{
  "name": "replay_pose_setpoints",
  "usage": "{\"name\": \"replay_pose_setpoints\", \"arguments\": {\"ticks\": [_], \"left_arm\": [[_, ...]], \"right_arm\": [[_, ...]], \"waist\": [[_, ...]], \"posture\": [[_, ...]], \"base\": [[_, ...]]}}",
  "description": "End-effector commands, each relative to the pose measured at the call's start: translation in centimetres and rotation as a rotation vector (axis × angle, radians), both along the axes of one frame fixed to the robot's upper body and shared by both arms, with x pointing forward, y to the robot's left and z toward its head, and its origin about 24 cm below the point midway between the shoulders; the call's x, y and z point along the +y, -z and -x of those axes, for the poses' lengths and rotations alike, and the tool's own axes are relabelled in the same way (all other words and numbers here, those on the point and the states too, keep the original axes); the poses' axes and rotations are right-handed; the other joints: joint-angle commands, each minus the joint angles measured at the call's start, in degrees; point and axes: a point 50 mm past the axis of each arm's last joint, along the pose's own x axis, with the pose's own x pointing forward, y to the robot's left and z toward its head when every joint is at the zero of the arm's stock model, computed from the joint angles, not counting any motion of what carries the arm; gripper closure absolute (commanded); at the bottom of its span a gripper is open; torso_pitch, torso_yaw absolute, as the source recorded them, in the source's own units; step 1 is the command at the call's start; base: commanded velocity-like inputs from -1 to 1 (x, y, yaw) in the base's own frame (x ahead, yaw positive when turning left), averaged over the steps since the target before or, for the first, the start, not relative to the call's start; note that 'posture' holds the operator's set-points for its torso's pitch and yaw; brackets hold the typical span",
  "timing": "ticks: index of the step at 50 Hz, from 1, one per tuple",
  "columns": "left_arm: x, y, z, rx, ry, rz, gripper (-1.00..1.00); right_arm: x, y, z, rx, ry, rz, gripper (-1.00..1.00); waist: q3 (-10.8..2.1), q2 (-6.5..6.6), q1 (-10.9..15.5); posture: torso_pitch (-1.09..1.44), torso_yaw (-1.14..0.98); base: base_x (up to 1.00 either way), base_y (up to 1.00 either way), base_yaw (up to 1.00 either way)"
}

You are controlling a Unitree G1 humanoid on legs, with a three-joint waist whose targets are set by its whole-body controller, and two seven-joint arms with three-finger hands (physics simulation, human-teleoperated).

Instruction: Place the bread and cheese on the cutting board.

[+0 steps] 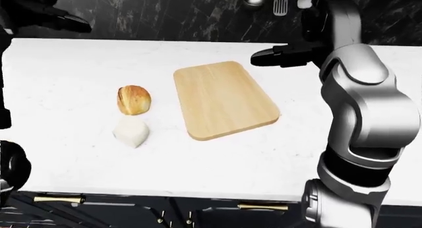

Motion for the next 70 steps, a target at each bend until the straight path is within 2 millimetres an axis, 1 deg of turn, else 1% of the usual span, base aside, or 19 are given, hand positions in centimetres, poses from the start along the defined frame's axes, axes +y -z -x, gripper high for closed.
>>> {"name": "replay_pose_setpoints", "arguments": {"ticks": [1, 2, 3, 6, 12, 23, 26, 28, 31, 34, 37, 42, 47, 52, 53, 57, 60, 69, 70], "left_arm": [[0.1, -3.6, 0.8, -0.105, 0.013, -0.160, -1.00], [0.3, -3.8, 0.7, -0.098, 0.005, -0.181, -1.00], [0.3, -5.2, 1.0, -0.098, 0.019, -0.207, -1.00], [0.1, -7.0, 1.6, -0.092, 0.018, -0.329, -1.00], [-0.4, -7.7, 1.9, -0.119, 0.029, -0.479, -1.00], [-2.3, -6.8, 0.7, -0.086, 0.074, -0.823, -1.00], [-2.5, -5.9, 0.4, -0.029, 0.082, -0.929, -1.00], [-2.6, -5.8, 0.3, -0.032, 0.071, -0.977, -1.00], [-3.1, -4.7, -0.3, -0.026, 0.067, -1.077, -1.00], [-3.6, -4.4, -0.5, -0.016, 0.082, -1.094, -1.00], [-4.6, -4.2, -0.8, -0.029, 0.106, -1.122, -1.00], [-6.0, -2.5, -1.5, -0.035, 0.162, -1.150, -1.00], [-6.6, -0.6, -2.1, -0.011, 0.206, -1.156, -1.00], [-6.8, -0.1, -2.4, -0.013, 0.199, -1.115, -1.00], [-7.2, -0.4, -2.3, -0.058, 0.202, -1.079, -1.00], [-7.8, 1.0, -2.7, -0.029, 0.231, -1.103, -1.00], [-7.3, 1.8, -2.8, -0.005, 0.231, -1.147, -1.00], [-6.8, 2.4, -2.5, -0.037, 0.242, -1.278, -1.00], [-7.1, 2.2, -2.4, -0.049, 0.253, -1.277, -1.00]], "right_arm": [[-0.3, -1.6, 0.7, -0.085, 0.014, 0.012, -1.00], [-0.3, -1.5, 0.7, -0.085, 0.015, 0.012, -1.00], [-0.3, -1.5, 0.6, -0.083, 0.014, 0.013, -1.00], [-0.1, -1.2, 0.5, -0.080, 0.010, 0.017, -1.00], [-0.1, -1.1, 0.4, -0.078, 0.011, 0.015, -1.00], [-0.1, -0.9, 0.4, -0.075, 0.009, 0.011, -1.00], [-0.1, -0.9, 0.3, -0.074, 0.007, 0.011, -1.00], [0.0, -0.8, 0.3, -0.072, 0.006, 0.013, -1.00], [0.1, -0.7, 0.2, -0.071, 0.005, 0.015, -1.00], [0.1, -1.6, 0.6, -0.090, 0.001, 0.015, -1.00], [0.0, -1.1, 0.4, -0.082, 0.003, 0.016, -1.00], [-0.2, -1.2, 0.6, -0.085, 0.003, 0.008, -1.00], [-0.2, -1.1, 0.5, -0.081, 0.004, 0.007, -1.00], [-0.3, -1.0, 0.4, -0.081, 0.004, 0.004, -1.00], [-0.2, -1.2, 0.5, -0.086, 0.004, 0.007, -1.00], [-0.3, -1.3, 0.6, -0.086, 0.006, 0.008, -1.00], [-0.4, -1.2, 0.5, -0.086, 0.006, 0.003, -1.00], [-0.3, -1.1, 0.5, -0.087, 0.009, 0.006, -1.00], [-0.3, -1.0, 0.3, -0.075, -0.014, -0.051, -1.00]], "waist": [[-1.60, -0.14, 0.1], [-1.63, -0.16, 0.1], [-1.61, -0.21, 0.1], [-1.45, -0.46, -0.1], [-0.98, -0.72, -0.1], [-1.16, -1.00, 0.1], [-1.12, -1.14, 0.0], [-1.09, -1.18, 0.0], [-1.23, -1.14, 0.0], [-1.39, -1.10, 0.0], [-1.36, -1.03, 0.1], [-1.48, -1.23, 0.1], [-1.71, -1.14, 0.1], [-1.91, -1.05, 0.0], [-1.93, -1.05, -0.1], [-1.92, -1.08, 0.0], [-2.03, -1.05, 0.0], [-2.20, -0.97, -0.2], [-2.18, -0.96, -0.2]], "posture": [[0.00, 0.00], [0.00, 0.00], [0.00, 0.00], [0.00, 0.00], [0.00, 0.00], [0.00, 0.00], [0.00, 0.00], [0.00, 0.00], [0.00, 0.00], [0.00, 0.00], [0.00, 0.00], [0.00, 0.00], [0.00, 0.00], [0.00, 0.00], [0.00, 0.00], [0.00, 0.00], [0.00, 0.00], [0.00, 0.00], [0.00, 0.00]], "base": [[0.00, 0.00, 0.00], [0.00, 0.00, 0.00], [0.00, 0.00, 0.00], [0.00, 0.00, 0.00], [0.00, 0.00, 0.00], [0.00, 0.00, 0.00], [0.00, 0.00, 0.00], [0.00, 0.00, 0.00], [0.00, 0.00, 0.00], [0.00, 0.00, 0.00], [0.00, 0.00, 0.00], [0.00, 0.00, 0.00], [0.00, 0.00, 0.00], [0.00, 0.00, 0.00], [0.00, 0.00, 0.00], [0.00, 0.00, 0.00], [0.00, 0.00, 0.00], [0.00, 0.00, 0.00], [0.00, 0.00, 0.00]]}}
